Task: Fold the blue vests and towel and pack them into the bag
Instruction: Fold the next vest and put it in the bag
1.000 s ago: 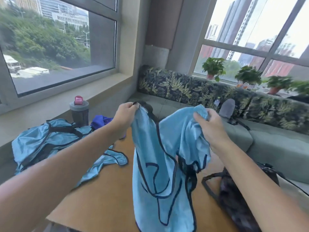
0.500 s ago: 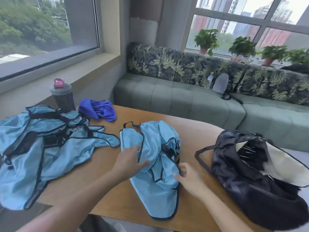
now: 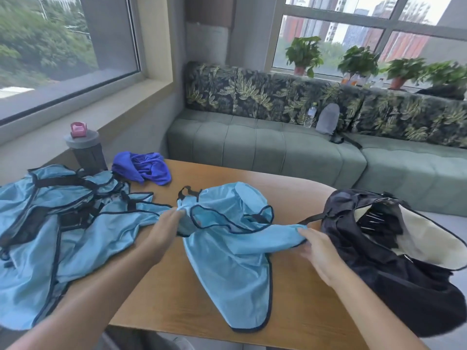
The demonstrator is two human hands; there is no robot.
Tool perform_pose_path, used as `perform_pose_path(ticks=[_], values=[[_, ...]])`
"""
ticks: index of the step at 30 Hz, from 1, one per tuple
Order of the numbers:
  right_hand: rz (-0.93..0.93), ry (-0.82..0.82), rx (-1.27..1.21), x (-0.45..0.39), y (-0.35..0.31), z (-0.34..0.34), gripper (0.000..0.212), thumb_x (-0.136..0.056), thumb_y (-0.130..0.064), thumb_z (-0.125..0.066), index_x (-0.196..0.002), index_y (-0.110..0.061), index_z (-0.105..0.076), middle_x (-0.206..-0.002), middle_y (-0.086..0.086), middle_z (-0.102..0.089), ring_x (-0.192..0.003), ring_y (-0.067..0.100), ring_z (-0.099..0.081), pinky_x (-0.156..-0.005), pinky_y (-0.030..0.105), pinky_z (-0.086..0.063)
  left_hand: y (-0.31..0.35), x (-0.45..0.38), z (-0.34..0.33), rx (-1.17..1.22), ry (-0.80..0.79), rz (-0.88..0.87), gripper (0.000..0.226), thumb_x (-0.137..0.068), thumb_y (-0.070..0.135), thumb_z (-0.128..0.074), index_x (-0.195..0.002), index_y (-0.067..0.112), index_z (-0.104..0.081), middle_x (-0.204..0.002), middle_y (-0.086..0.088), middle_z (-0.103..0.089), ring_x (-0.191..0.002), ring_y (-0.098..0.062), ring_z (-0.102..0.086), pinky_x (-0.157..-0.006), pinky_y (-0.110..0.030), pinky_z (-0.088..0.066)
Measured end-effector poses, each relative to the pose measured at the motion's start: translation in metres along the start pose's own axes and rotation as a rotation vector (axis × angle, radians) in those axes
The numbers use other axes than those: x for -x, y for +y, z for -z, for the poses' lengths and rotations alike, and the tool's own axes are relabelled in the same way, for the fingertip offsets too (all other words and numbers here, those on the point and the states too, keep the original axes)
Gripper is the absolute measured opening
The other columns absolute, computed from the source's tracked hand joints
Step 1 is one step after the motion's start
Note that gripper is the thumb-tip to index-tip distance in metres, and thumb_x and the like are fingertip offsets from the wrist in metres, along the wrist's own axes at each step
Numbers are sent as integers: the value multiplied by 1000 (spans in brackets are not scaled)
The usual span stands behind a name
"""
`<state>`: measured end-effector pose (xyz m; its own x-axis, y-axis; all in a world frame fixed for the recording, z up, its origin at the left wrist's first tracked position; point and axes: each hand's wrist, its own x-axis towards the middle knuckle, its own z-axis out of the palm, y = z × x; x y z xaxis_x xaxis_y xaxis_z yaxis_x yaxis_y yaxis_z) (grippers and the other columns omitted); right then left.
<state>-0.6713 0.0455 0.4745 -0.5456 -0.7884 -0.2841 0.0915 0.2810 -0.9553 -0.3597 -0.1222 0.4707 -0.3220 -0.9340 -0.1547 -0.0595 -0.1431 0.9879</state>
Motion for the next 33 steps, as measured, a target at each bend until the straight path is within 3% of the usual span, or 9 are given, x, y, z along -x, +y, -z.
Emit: perform_pose_path(ticks=[5,8,10,13,18,21,23,28,33], values=[[5,-140,-546,9,-53,20,34,-105,-31,-47,-123,-8,-65,-123,13,-71,-108,24,-70,-87,38,-59,34,19,22,559,-110,31,33,-106,22,-40,-114,7,-68,-116,-14,-72,-106,-26,-69,-90,-36,-58],[-9,-150,-389,18,-46,10,56,-101,-52,-50,-129,-6,-64,-129,14,-68,-121,28,-65,-106,48,-49,16,31,20,561,-75,104,34,-105,28,-46,-104,12,-77,-114,-11,-74,-99,-22,-74,-83,-37,-59],[-36,-173,-261,27,-29,-1,66,-97,-57,-50,-130,-1,-63,-128,15,-69,-122,31,-64,-109,50,-45,-1,36,20,491,4,164,30,-101,31,-59,-117,6,-66,-119,-17,-72,-97,-27,-74,-79,-41,-57],[-36,-170,-233,43,-14,-7,58,-98,-47,-54,-128,1,-64,-126,17,-70,-118,30,-66,-105,48,-47,-13,51,28,489,-50,268,51,-100,42,-58,-130,1,-59,-128,-22,-67,-109,-34,-68,-83,-41,-55],[-154,-262,-319,70,14,-9,44,-98,-29,-57,-131,-1,-63,-130,19,-67,-121,34,-64,-109,51,-43,-34,88,38,660,-50,487,42,-106,31,-47,-133,2,-62,-131,-19,-67,-116,-30,-64,-94,-42,-58],[-207,-315,-327,94,39,-14,41,-101,-22,-53,-135,-1,-59,-133,19,-65,-124,35,-63,-111,52,-41,-52,111,39,765,38,531,37,-102,18,-56,-132,-3,-54,-120,-24,-70,-95,-34,-73,-67,-45,-65],[-194,-340,-311,107,56,-16,42,-99,-20,-58,-136,1,-57,-134,19,-64,-125,35,-62,-114,53,-39,-57,127,38,809,65,546,29,-102,14,-57,-128,11,-46,-103,-27,-73,-80,-36,-76,-59,-44,-64],[7,-220,62,137,81,-18,75,-63,-48,-93,-123,-12,-67,-116,5,-75,-108,26,-72,-99,51,-53,-69,155,35,839,-9,485,43,-102,11,-53,-143,6,-42,-125,-26,-67,-115,-34,-66,-88,-44,-58],[150,-64,243,166,95,-20,20,-89,-31,-75,-105,-19,-72,-98,-7,-78,-90,8,-73,-78,27,-56,-72,191,28,712,-120,236,34,-105,8,-47,-137,16,-54,-123,-19,-70,-97,-23,-71,-89,-34,-59]])
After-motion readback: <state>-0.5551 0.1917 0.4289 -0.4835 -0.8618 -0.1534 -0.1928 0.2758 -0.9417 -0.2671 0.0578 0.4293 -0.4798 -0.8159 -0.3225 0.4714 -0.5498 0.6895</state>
